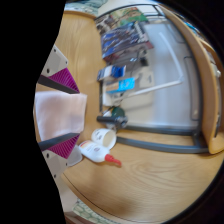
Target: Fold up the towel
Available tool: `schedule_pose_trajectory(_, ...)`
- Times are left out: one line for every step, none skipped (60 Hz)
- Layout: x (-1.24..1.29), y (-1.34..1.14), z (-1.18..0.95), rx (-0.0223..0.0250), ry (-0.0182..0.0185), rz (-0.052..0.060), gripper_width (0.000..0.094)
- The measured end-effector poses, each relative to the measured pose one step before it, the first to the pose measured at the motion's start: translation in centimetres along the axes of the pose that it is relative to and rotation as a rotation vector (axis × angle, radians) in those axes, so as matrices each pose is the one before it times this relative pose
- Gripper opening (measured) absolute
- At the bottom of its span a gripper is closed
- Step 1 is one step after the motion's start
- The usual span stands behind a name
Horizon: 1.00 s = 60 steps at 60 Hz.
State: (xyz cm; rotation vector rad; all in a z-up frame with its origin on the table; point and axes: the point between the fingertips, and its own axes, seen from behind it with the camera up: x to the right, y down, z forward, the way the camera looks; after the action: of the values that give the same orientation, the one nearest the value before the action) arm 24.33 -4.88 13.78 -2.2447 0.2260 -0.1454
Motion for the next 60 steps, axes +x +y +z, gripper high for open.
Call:
schedule_pose_trajectory(-0.793,-0.628,-0.732,0.0147,-0.01269,0.0063,0.0794)
schedule_pose_trajectory(-0.876,-0.625,-0.756,0.01521,-0.01336,0.0079,0.0799)
schedule_pose_trajectory(-0.881,-0.596,-0.747,0.01525,-0.01462,0.0061,0.0797)
schedule_pose_trajectory(-0.939,-0.501,-0.741,0.0136,-0.01595,0.0033,0.0798)
schedule_pose_trajectory(-0.979,-0.475,-0.752,0.01234,-0.01609,0.0011,0.08)
schedule_pose_trajectory(-1.212,-0.558,-0.87,0.00725,-0.00961,0.0023,0.08)
schedule_pose_trajectory(-0.773,-0.337,-0.731,0.01171,-0.01498,-0.0005,0.0806)
schedule_pose_trajectory(-0.832,-0.324,-0.698,0.01078,-0.01033,0.0009,0.0808)
schedule_pose_trajectory(-0.812,-0.357,-0.679,0.01162,-0.00991,0.0003,0.0808)
schedule_pose_trajectory(-0.83,-0.279,-0.657,0.01104,-0.00949,0.0003,0.0808)
schedule_pose_trajectory(-0.803,-0.244,-0.647,0.01006,-0.00857,-0.0003,0.0809)
schedule_pose_trajectory(-0.794,-0.162,-0.644,0.00884,-0.0072,-0.0009,0.0809)
schedule_pose_trajectory(-0.751,-0.108,-0.643,0.007,-0.00565,0.0001,0.0808)
schedule_pose_trajectory(-0.902,-0.085,-0.691,0.00364,-0.00275,0.0018,0.081)
schedule_pose_trajectory(-0.789,-0.004,-0.6,0.00406,-0.00309,0.0019,0.081)
schedule_pose_trajectory(-0.735,0.007,-0.572,0.00736,-0.00599,-0.001,0.0812)
schedule_pose_trajectory(-0.761,-0.013,-0.569,0.009,-0.00632,-0.0029,0.0811)
schedule_pose_trajectory(-0.783,0.003,-0.552,0.00998,-0.00786,-0.0044,0.0811)
schedule_pose_trajectory(-0.763,0.044,-0.532,0.00902,-0.00729,-0.0054,0.0819)
schedule_pose_trajectory(-0.691,0.106,-0.497,0.00677,-0.00567,-0.0059,0.0817)
schedule_pose_trajectory(-0.701,0.222,-0.485,0.00195,-0.00469,-0.0058,0.0815)
schedule_pose_trajectory(-0.667,0.308,-0.431,-0.00182,-0.00451,-0.005,0.0814)
schedule_pose_trajectory(-0.658,0.348,-0.432,-0.00358,-0.00381,-0.0045,0.0816)
schedule_pose_trajectory(-0.675,0.212,-0.497,-0.0056,-0.00247,-0.0027,0.0818)
schedule_pose_trajectory(-0.615,0.317,-0.399,-0.00167,-0.00184,-0.0033,0.0815)
schedule_pose_trajectory(-0.598,0.291,-0.406,-0.0009,-0.00361,-0.0037,0.0814)
schedule_pose_trajectory(-0.573,0.267,-0.399,0.00055,-0.00399,-0.0036,0.0813)
schedule_pose_trajectory(-0.549,0.258,-0.397,0.00123,-0.00349,-0.0027,0.0815)
schedule_pose_trajectory(-0.521,0.234,-0.375,0.00107,-0.00312,-0.0021,0.0816)
schedule_pose_trajectory(-0.507,0.212,-0.366,0.00201,-0.00319,-0.0024,0.0815)
schedule_pose_trajectory(-0.431,0.22,-0.4,0.00164,-0.00378,-0.0027,0.0816)
schedule_pose_trajectory(-0.486,0.211,-0.342,0.00085,-0.00398,-0.0018,0.0816)
schedule_pose_trajectory(-0.447,0.233,-0.329,-0.00083,-0.00313,-0.0017,0.0816)
schedule_pose_trajectory(-0.364,0.289,-0.341,-0.00043,-0.00442,-0.0008,0.0816)
schedule_pose_trajectory(-0.413,0.239,-0.298,-0.00184,-0.00304,-0.0014,0.0816)
schedule_pose_trajectory(-0.373,0.232,-0.279,-0.00105,-0.00222,-0.0017,0.0816)
schedule_pose_trajectory(-0.328,0.208,-0.286,-0.00114,-0.00156,-0.0021,0.0816)
schedule_pose_trajectory(-0.281,0.229,-0.268,-0.00117,-0.00063,-0.0034,0.0817)
schedule_pose_trajectory(-0.271,0.171,-0.254,-0.00068,0.0001,-0.0047,0.0816)
schedule_pose_trajectory(-0.268,0.164,-0.248,0.00031,0.00013,-0.0053,0.0815)
schedule_pose_trajectory(-0.254,0.178,-0.22,0.00102,-0.00024,-0.0055,0.0815)
schedule_pose_trajectory(-0.238,0.152,-0.199,0.00149,-0.00072,-0.0061,0.0815)
schedule_pose_trajectory(-0.209,0.173,-0.199,0.00078,-0.0006,-0.0058,0.0815)
schedule_pose_trajectory(-0.202,0.15,-0.171,0.00014,0.00003,-0.0037,0.0815)
schedule_pose_trajectory(-0.235,0.178,-0.154,-0.00066,-0.00134,-0.0015,0.0814)
schedule_pose_trajectory(-0.208,0.171,-0.151,-0.00104,-0.00183,-0.001,0.0814)
schedule_pose_trajectory(-0.172,0.141,-0.127,-0.00004,-0.00204,-0.0015,0.0814)
schedule_pose_trajectory(-0.148,0.105,-0.132,0.00037,-0.00164,-0.0012,0.0813)
schedule_pose_trajectory(-0.116,0.124,-0.107,0.00098,-0.00038,-0.001,0.0815)
schedule_pose_trajectory(-0.069,0.092,-0.107,0.00174,0.00188,-0.0027,0.0816)
schedule_pose_trajectory(-0.039,0.112,-0.142,0.00123,0.00228,-0.0035,0.0817)
schedule_pose_trajectory(-0.08,0.153,-0.099,-0.0002,0.00186,-0.0022,0.0817)
schedule_pose_trajectory(-0.069,0.168,-0.112,-0.00235,0.00092,-0.0007,0.0818)
schedule_pose_trajectory(-0.111,0.192,-0.083,-0.00305,-0.0006,0.0001,0.0814)
schedule_pose_trajectory(-0.205,0.156,-0.02,-0.00377,-0.00004,0.0014,0.0817)
schedule_pose_trajectory(-0.139,0.165,-0.074,-0.00295,-0.00208,0.0016,0.0816)
schedule_pose_trajectory(-0.114,0.145,-0.085,-0.00271,-0.00149,0.0027,0.0814)
schedule_pose_trajectory(-0.076,0.174,-0.063,-0.00249,-0.00073,0.0032,0.0815)
schedule_pose_trajectory(-0.071,0.147,-0.059,-0.00158,0.00001,0.0019,0.0814)
schedule_pose_trajectory(-0.074,0.113,-0.05,-0.00056,0.00005,0.0004,0.0814)
